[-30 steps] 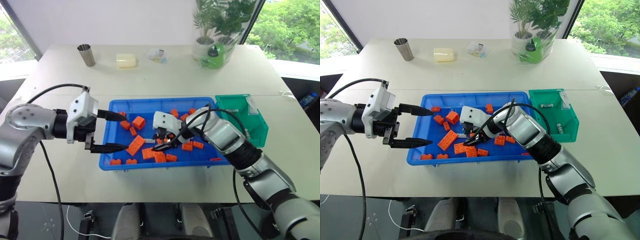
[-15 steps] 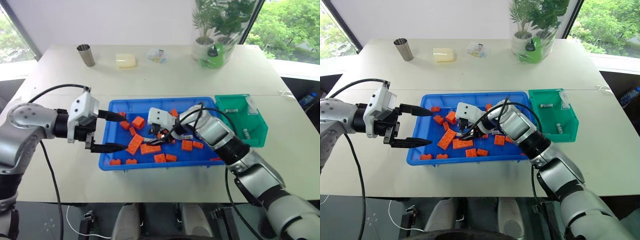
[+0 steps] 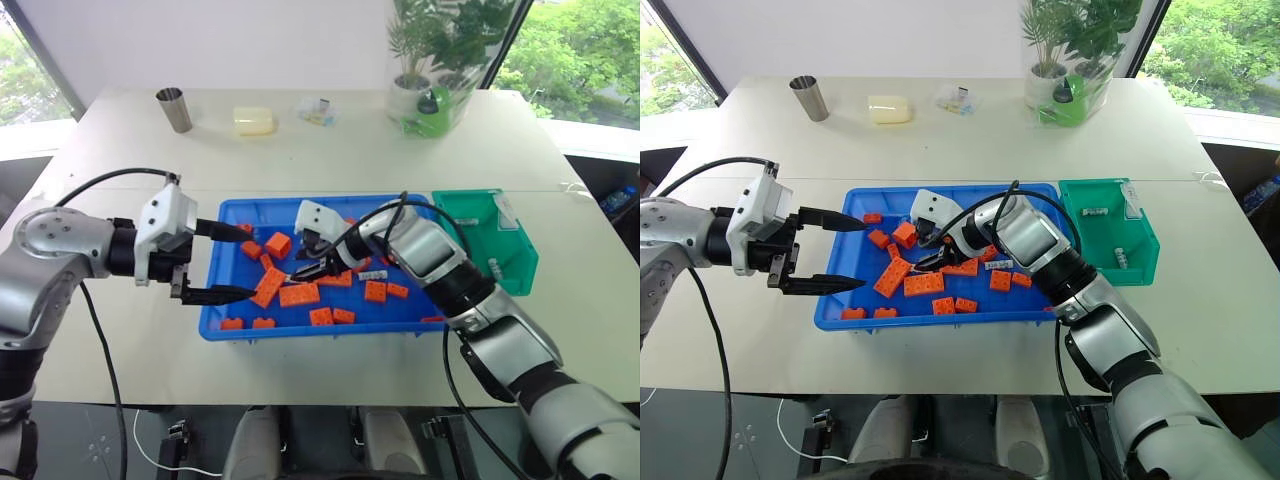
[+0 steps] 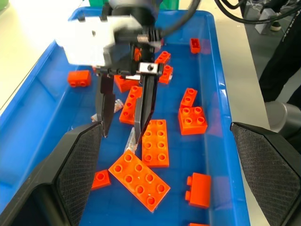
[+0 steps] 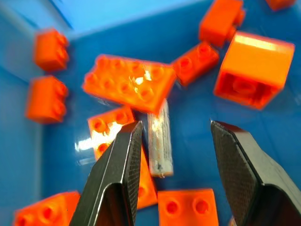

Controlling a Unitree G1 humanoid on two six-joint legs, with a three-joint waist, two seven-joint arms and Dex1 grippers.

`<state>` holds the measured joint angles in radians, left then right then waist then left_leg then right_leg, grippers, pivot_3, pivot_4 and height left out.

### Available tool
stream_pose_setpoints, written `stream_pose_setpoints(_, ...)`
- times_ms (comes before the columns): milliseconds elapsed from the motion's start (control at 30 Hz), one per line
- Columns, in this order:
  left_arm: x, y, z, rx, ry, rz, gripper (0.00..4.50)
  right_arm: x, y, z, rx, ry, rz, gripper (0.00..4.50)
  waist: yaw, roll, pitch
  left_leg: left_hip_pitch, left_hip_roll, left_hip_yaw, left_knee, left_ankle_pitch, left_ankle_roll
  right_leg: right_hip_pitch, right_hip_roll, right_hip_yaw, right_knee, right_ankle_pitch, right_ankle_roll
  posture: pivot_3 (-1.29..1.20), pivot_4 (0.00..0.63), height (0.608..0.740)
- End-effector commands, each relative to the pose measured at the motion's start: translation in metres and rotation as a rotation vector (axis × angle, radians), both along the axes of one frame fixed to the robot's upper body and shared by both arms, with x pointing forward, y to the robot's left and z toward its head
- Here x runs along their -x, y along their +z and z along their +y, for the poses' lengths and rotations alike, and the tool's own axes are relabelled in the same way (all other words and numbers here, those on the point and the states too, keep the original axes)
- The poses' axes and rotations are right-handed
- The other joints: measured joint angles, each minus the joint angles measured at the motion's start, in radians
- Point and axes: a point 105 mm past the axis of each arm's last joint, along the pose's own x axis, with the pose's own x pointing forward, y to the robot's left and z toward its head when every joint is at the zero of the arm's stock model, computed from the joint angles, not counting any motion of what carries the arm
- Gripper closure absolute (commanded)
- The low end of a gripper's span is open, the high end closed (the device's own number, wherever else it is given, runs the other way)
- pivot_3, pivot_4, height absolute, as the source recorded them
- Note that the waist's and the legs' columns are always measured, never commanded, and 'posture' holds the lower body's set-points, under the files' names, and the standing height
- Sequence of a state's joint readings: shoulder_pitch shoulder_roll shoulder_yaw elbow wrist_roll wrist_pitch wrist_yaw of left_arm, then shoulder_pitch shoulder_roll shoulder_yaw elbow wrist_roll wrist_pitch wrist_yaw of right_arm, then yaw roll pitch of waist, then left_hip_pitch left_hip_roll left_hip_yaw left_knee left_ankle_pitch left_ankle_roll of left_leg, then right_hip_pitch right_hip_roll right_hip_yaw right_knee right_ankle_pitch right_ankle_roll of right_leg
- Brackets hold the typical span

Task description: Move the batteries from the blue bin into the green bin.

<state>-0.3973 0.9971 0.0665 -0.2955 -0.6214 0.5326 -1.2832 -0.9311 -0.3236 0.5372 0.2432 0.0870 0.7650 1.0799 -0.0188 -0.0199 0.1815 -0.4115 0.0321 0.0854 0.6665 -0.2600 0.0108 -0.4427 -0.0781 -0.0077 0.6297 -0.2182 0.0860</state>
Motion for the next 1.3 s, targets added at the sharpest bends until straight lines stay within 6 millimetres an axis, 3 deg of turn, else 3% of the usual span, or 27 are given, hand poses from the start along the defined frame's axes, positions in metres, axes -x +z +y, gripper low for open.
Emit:
stream_pose_setpoints(33, 0.0, 0.011, 0.0, 0.013, -0.007, -0.057, 0.0, -0.001, -0.005, 0.004, 0.016, 0.017, -0.046, 2.19, 0.0, 0.0, 0.0, 0.0, 0.0, 0.0, 0.0, 0.0, 0.0, 0.0, 0.0, 0.0, 0.0, 0.0, 0.0, 0.0, 0.15, 0.736)
stream_pose_setpoints(200, 0.002, 0.011, -0.002, 0.015, -0.017, -0.052, 0.0, -0.003, -0.021, -0.002, 0.096, 0.038, -0.116, 2.19, -0.001, 0.0, 0.0, 0.0, 0.0, 0.0, 0.0, 0.0, 0.0, 0.0, 0.0, 0.0, 0.0, 0.0, 0.0, 0.0, 0.15, 0.736)
stream_pose_setpoints(300, 0.003, 0.011, -0.003, 0.017, -0.021, -0.048, 0.0, 0.002, -0.022, -0.002, 0.087, 0.059, -0.101, 3.03, 0.0, 0.0, 0.0, 0.0, 0.0, 0.0, 0.0, 0.0, 0.0, 0.0, 0.0, 0.0, 0.0, 0.0, 0.0, 0.0, 0.15, 0.736)
stream_pose_setpoints(400, 0.003, 0.01, -0.004, 0.022, -0.027, -0.04, 0.0, 0.009, -0.019, -0.004, 0.079, 0.085, -0.098, 4.46, 0.0, 0.0, 0.0, 0.0, 0.0, 0.0, 0.0, 0.0, 0.0, 0.0, 0.0, 0.0, 0.0, 0.0, 0.0, 0.0, 0.15, 0.736)
stream_pose_setpoints(500, 0.003, 0.008, -0.005, 0.024, -0.033, -0.036, 0.0, 0.014, -0.005, -0.002, 0.023, 0.081, -0.08, 4.45, 0.001, 0.0, 0.0, 0.0, 0.0, 0.0, 0.0, 0.0, 0.0, 0.0, 0.0, 0.0, 0.0, 0.0, 0.0, 0.0, 0.15, 0.736)
stream_pose_setpoints(600, 0.003, 0.006, -0.007, 0.031, -0.036, -0.03, 0.0, 0.021, 0.03, -0.008, -0.089, 0.051, -0.044, 4.45, 0.003, 0.0, 0.0, 0.0, 0.0, 0.0, 0.0, 0.0, 0.0, 0.0, 0.0, 0.0, 0.0, 0.0, 0.0, 0.0, 0.15, 0.736)
stream_pose_setpoints(733, 0.001, 0.002, -0.01, 0.072, -0.01, -0.02, 0.0, 0.011, 0.084, -0.057, -0.192, -0.112, -0.096, 4.45, 0.01, 0.0, 0.0, 0.0, 0.0, -0.002, 0.0, 0.0, 0.0, 0.0, -0.001, 0.0, 0.0, 0.0, 0.0, 0.0, 0.15, 0.736)
stream_pose_setpoints(800, 0.002, -0.004, -0.009, 0.072, -0.007, -0.016, 0.0, 0.007, 0.1, -0.083, -0.206, -0.205, -0.125, 4.45, 0.009, -0.001, 0.0, 0.0, 0.0, -0.002, 0.001, 0.0, 0.0, 0.001, -0.002, 0.0, -0.001, 0.0, 0.0, 0.0, 0.15, 0.736)
stream_pose_setpoints(867, 0.001, -0.011, -0.009, 0.078, 0.007, -0.013, 0.0, 0.0, 0.108, -0.126, -0.182, -0.347, -0.169, 4.45, 0.007, -0.001, 0.0, 0.0, 0.0, -0.002, 0.0, 0.0, 0.0, 0.001, -0.002, 0.0, -0.002, 0.0, -0.001, 0.0, 0.15, 0.736)
stream_pose_setpoints(967, -0.001, -0.016, -0.007, 0.091, 0.026, -0.005, 0.0, 0.004, 0.107, -0.18, -0.126, -0.513, -0.189, 4.45, 0.013, -0.001, 0.0, -0.001, 0.0, -0.002, -0.001, 0.0, 0.0, 0.001, -0.002, -0.001, -0.003, -0.001, -0.001, 0.0, 0.15, 0.736)
stream_pose_setpoints(1167, -0.008, -0.015, -0.006, 0.106, 0.032, -0.008, 0.0, 0.017, 0.089, -0.236, -0.018, -0.687, -0.201, 4.45, -0.002, -0.001, 0.001, 0.001, 0.0, -0.001, -0.001, 0.0, 0.0, 0.0, -0.001, 0.0, -0.003, -0.001, -0.001, 0.0, 0.15, 0.736)
stream_pose_setpoints(1300, -0.008, -0.015, -0.005, 0.107, 0.026, -0.007, 0.0, 0.021, 0.071, -0.254, 0.049, -0.732, -0.205, 4.45, 0.002, -0.001, 0.0, 0.001, 0.0, -0.001, -0.001, 0.0, 0.0, 0.001, -0.001, 0.0, -0.003, -0.001, -0.001, 0.0, 0.15, 0.736)
